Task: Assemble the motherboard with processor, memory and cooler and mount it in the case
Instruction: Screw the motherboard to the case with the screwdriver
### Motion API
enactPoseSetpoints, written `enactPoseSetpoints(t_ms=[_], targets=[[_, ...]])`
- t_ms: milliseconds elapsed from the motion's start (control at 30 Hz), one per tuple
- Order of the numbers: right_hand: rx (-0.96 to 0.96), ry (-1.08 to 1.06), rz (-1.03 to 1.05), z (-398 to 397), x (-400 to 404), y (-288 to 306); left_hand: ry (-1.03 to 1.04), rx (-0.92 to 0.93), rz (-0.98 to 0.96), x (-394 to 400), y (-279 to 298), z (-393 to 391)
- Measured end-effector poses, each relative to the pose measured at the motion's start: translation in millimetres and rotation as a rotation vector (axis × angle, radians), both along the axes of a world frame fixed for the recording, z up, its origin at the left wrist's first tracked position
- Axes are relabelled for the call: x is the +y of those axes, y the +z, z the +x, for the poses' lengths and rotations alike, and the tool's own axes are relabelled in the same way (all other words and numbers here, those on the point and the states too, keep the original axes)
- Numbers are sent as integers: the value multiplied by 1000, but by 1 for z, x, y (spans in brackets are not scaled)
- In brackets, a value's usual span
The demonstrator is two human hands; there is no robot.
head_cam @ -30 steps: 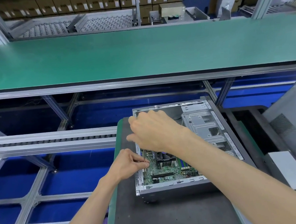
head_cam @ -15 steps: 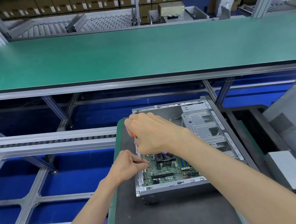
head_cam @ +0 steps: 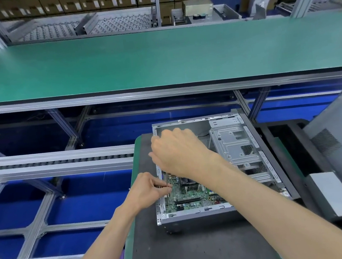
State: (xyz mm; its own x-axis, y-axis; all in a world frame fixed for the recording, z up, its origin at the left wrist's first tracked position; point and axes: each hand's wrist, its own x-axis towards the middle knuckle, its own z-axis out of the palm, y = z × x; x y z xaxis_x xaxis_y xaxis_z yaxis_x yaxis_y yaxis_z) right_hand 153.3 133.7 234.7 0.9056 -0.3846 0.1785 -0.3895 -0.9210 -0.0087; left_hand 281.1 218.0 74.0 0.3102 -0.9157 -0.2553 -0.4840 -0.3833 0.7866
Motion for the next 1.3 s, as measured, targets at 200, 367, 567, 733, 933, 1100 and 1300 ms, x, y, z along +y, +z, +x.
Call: enactPoseSetpoints(t_ms=[200,367,567,733,933,1100,1300], targets=[[56,187,183,-2,-4,8,1,-21,-29,3,4,-1],[19,105,139,-1,1,3,10,-29,-23,2,4,-2],[-23,-4,54,-2,7,0,12,-41,-6,4,1,-3],[71,186,244,-6,-1,10,20,-53,-23,4,4,-5],[-23,11,112,-11,4,-1,57,-51,-44,6,0,-9],[-38,-7,51,-11,4,-3,55,-38,-40,8,2,-11],[2,122,179,-4,5,2,75,-19,-41,7,-3,-9]])
